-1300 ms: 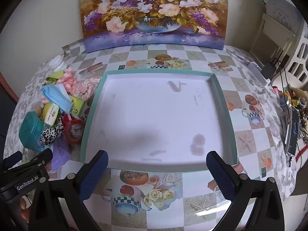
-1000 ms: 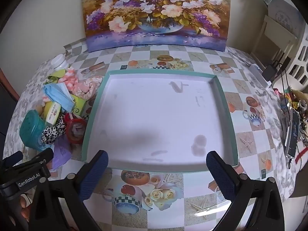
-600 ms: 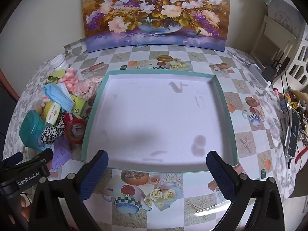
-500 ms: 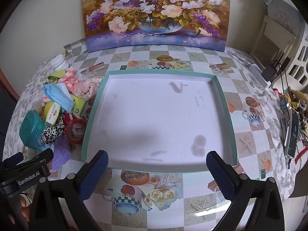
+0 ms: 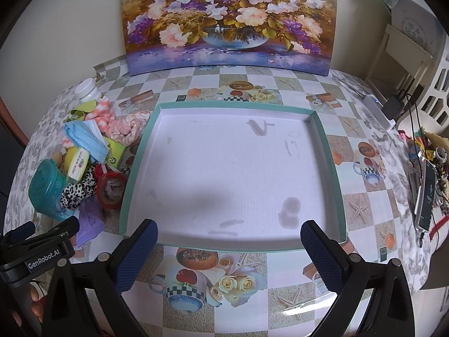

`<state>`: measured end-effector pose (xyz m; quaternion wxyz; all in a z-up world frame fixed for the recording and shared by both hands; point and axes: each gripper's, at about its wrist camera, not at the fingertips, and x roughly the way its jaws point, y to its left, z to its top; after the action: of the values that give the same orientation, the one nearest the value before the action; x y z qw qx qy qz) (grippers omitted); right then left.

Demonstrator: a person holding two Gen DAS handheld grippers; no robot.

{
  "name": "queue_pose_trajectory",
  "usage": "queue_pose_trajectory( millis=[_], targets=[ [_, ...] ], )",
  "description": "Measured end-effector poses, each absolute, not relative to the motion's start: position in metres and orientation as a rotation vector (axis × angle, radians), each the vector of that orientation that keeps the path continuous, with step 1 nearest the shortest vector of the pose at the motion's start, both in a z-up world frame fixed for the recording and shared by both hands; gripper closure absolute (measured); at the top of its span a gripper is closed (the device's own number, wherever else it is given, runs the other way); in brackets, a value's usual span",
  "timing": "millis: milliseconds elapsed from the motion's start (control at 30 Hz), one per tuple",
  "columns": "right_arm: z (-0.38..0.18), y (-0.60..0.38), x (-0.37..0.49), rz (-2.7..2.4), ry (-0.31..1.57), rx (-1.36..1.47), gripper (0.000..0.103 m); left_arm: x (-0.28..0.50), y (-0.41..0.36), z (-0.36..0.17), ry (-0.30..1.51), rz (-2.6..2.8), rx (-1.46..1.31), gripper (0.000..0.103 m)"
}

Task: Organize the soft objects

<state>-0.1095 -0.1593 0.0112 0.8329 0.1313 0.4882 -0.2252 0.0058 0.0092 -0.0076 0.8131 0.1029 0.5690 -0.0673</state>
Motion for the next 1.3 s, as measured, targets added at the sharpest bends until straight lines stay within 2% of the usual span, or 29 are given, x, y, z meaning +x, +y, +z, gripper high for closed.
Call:
queue_pose_trajectory(
  millis=[1300],
  targets=[
    [0.0106,-0.1559,-0.1081,-0.477,1.039,0.272,0.0,0.0055,0.0103,-0.0096,1.217,-0.146,0.218,0.0]
  ],
)
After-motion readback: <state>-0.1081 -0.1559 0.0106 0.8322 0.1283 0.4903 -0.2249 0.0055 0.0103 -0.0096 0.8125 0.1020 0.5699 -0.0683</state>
